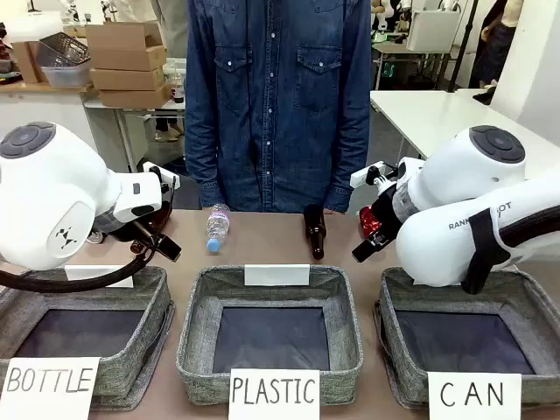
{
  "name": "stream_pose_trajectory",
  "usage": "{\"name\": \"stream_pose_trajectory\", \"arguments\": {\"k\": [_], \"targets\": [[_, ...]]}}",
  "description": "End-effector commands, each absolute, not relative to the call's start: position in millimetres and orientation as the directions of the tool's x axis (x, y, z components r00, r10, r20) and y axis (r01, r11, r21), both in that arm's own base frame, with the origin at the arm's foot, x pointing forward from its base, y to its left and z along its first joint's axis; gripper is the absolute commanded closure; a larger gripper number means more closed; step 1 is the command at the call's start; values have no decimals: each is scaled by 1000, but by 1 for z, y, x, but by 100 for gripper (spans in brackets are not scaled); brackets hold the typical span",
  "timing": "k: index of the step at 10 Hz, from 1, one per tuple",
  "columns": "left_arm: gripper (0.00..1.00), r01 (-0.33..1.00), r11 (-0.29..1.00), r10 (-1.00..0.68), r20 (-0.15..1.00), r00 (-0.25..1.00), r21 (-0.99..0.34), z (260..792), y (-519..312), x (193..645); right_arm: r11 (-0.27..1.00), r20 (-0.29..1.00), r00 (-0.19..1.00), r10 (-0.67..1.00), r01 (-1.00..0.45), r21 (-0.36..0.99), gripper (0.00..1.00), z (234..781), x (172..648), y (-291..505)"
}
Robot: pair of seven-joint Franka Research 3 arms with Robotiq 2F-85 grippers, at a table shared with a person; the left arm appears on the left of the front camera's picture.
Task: Sort the can waste into the basket.
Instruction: Pick up the can waste from the table and place it in the right Fabric basket.
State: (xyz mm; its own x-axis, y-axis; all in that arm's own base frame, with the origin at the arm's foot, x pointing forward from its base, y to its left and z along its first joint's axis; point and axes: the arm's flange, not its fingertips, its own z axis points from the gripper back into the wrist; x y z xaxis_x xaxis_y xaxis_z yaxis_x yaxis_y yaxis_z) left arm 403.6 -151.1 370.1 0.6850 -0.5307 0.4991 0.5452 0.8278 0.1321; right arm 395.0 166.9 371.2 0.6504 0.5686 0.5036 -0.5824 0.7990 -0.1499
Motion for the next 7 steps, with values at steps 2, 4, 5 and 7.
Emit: {"name": "stream_pose_trajectory", "arguments": {"k": [2, 4, 5, 7], "targets": [[0, 545, 828, -531, 499, 685, 132, 370, -151, 404, 799, 504, 650, 569, -582, -150, 0, 371, 395, 167], [0, 545, 828, -531, 499, 685, 132, 370, -151, 404, 799, 504, 650, 569, -582, -150, 0, 371, 395, 167], [0, 545, 828, -531, 499, 685, 132, 370, -151, 404, 799, 504, 650, 569, -582, -150, 0, 371, 395, 167], [0, 545, 828, -531, 499, 685, 132, 370, -151, 404, 799, 504, 650, 569, -582, -150, 0, 371, 395, 167]]}}
